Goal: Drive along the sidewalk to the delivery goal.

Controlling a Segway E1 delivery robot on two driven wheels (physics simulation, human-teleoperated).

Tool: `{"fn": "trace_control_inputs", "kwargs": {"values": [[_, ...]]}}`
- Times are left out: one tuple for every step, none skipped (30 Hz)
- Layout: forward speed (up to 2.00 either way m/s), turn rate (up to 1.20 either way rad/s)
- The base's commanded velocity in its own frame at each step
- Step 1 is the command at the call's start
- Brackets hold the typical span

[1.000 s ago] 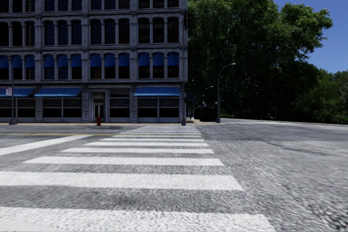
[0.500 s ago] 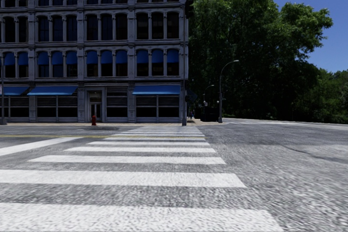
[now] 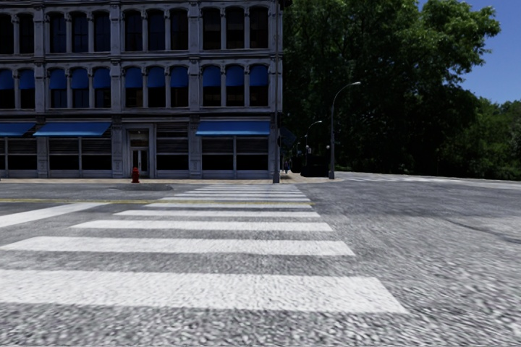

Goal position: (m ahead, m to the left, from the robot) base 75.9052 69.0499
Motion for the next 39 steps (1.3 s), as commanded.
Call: {"fn": "trace_control_inputs", "kwargs": {"values": [[1.18,0.0],[1.18,0.0],[1.22,0.0],[1.29,0.0],[1.41,0.0],[1.41,0.0],[2.0,0.0],[2.0,0.0],[2.0,0.0],[2.0,0.0],[2.0,0.0],[2.0,0.0],[2.0,0.0],[2.0,0.0],[2.0,0.0],[2.0,0.0],[2.0,0.0],[2.0,0.0],[2.0,0.0],[2.0,0.0],[2.0,0.0],[2.0,0.0],[2.0,0.0],[2.0,0.0],[2.0,0.0],[2.0,0.0],[2.0,0.0],[2.0,0.0],[2.0,0.02],[2.0,0.09],[2.0,0.09],[2.0,0.12],[2.0,0.13],[2.0,0.14],[2.0,0.14],[2.0,0.2],[2.0,0.24],[2.0,0.24],[2.0,0.25]]}}
